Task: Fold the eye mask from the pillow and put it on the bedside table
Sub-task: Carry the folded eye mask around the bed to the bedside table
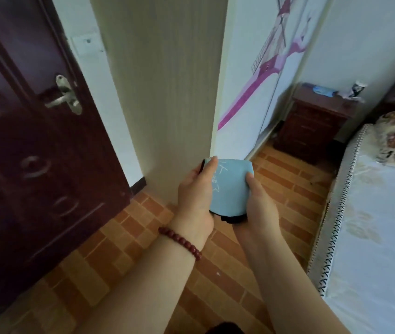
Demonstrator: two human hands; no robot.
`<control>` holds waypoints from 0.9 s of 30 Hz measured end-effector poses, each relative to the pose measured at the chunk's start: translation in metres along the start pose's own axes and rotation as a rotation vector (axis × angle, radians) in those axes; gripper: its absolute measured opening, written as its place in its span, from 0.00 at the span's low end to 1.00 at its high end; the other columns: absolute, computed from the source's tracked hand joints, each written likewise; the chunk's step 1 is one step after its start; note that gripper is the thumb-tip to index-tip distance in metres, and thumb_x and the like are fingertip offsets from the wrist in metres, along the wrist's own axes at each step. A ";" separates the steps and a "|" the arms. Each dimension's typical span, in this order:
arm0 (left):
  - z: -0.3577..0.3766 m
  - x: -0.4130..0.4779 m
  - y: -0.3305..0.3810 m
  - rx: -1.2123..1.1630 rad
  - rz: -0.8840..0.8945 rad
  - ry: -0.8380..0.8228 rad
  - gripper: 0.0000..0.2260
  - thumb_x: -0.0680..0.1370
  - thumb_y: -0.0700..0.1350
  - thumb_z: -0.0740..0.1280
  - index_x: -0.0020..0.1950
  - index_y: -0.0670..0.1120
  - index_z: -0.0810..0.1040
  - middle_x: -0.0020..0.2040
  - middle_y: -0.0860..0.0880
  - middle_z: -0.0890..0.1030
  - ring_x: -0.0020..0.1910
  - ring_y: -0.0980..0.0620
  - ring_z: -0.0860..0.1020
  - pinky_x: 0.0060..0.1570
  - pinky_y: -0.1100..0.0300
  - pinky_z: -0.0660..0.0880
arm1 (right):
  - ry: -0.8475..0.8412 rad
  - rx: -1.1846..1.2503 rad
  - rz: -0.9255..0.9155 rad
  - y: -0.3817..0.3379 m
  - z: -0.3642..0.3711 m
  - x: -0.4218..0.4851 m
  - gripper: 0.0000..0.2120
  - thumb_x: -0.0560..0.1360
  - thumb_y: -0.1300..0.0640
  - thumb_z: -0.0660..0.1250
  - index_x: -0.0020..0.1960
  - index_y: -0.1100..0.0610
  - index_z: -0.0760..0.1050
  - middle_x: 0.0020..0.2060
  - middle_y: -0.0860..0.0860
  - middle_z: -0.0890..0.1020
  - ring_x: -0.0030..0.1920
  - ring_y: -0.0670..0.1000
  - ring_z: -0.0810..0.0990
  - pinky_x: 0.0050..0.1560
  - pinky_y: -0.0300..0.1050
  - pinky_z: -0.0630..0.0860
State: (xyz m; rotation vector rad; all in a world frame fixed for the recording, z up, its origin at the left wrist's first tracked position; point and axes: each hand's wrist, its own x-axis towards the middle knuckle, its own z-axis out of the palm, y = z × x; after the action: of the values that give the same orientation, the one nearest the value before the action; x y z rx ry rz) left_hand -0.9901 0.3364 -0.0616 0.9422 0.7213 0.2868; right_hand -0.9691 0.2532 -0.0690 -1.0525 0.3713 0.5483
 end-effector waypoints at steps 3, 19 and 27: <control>0.032 0.028 -0.005 0.060 -0.054 -0.051 0.15 0.73 0.54 0.69 0.53 0.45 0.80 0.53 0.41 0.83 0.51 0.41 0.81 0.52 0.46 0.77 | 0.113 0.033 -0.010 -0.026 -0.006 0.028 0.10 0.74 0.48 0.66 0.50 0.53 0.77 0.34 0.50 0.85 0.34 0.52 0.85 0.24 0.43 0.77; 0.281 0.196 -0.031 0.222 -0.129 -0.263 0.13 0.73 0.54 0.69 0.51 0.49 0.82 0.49 0.44 0.84 0.47 0.43 0.82 0.49 0.44 0.80 | 0.306 0.180 -0.114 -0.211 -0.083 0.235 0.14 0.73 0.45 0.65 0.54 0.53 0.76 0.45 0.55 0.84 0.39 0.56 0.84 0.26 0.42 0.76; 0.382 0.282 -0.043 0.276 -0.125 -0.335 0.11 0.72 0.51 0.71 0.52 0.48 0.80 0.46 0.47 0.84 0.42 0.47 0.82 0.36 0.56 0.80 | 0.331 0.241 -0.099 -0.285 -0.110 0.341 0.19 0.73 0.43 0.65 0.57 0.54 0.76 0.49 0.57 0.83 0.43 0.58 0.82 0.23 0.41 0.74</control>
State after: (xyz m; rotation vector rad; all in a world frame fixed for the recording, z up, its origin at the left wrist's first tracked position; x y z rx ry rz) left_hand -0.5293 0.2165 -0.0750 1.1668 0.5136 -0.0838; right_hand -0.5295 0.1301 -0.0990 -0.9218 0.6561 0.2312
